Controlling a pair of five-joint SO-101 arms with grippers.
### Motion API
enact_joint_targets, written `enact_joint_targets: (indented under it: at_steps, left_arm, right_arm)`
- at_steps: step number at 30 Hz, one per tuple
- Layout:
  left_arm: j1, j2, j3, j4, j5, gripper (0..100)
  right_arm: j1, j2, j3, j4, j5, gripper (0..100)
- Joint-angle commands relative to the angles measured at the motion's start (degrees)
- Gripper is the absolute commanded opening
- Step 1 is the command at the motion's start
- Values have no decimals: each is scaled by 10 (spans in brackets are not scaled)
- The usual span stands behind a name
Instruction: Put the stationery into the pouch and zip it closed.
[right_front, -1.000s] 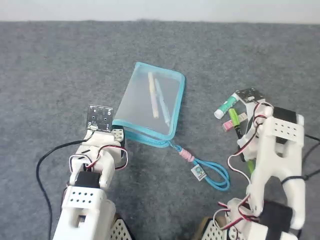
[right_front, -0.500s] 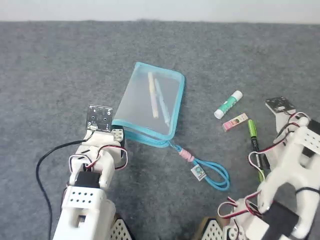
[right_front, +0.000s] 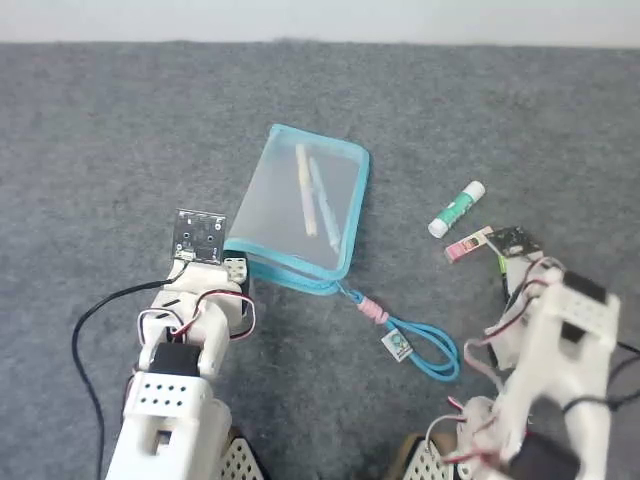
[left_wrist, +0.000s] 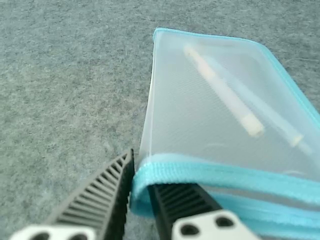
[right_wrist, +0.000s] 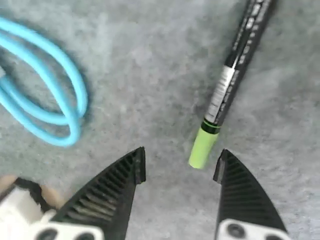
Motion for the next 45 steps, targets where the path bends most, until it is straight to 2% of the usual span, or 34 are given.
enact_joint_targets:
  at_steps: [1,14,20,25,30,36,41,45]
  left_arm:
    - [-1,-12,-4,-7,10,12]
    - [-2,-12,2,-6,10,12]
    - [-2,-12,2,-6,10,12]
    - [-2,-12,1,-8,10,12]
    - [-2,-12,1,-8,10,12]
    - [-1,-12,0,-9,10,12]
    - [-1,-12,0,-9,10,12]
    - [-1,-12,0,-10,10,12]
  right_arm:
    - [-22,-70,27,-15,-24,220]
    - [-24,85,-12,-107,-21,218]
    - [-22,172,-62,-109,-24,71]
    - [-26,179,-76,-98,-26,19]
    - [-27,95,-79,-58,-38,8]
    - [-34,-124,-80,61,-37,8]
    - [-114,-267,-90,182,-39,8]
    - [-174,-284,-132,240,-40,8]
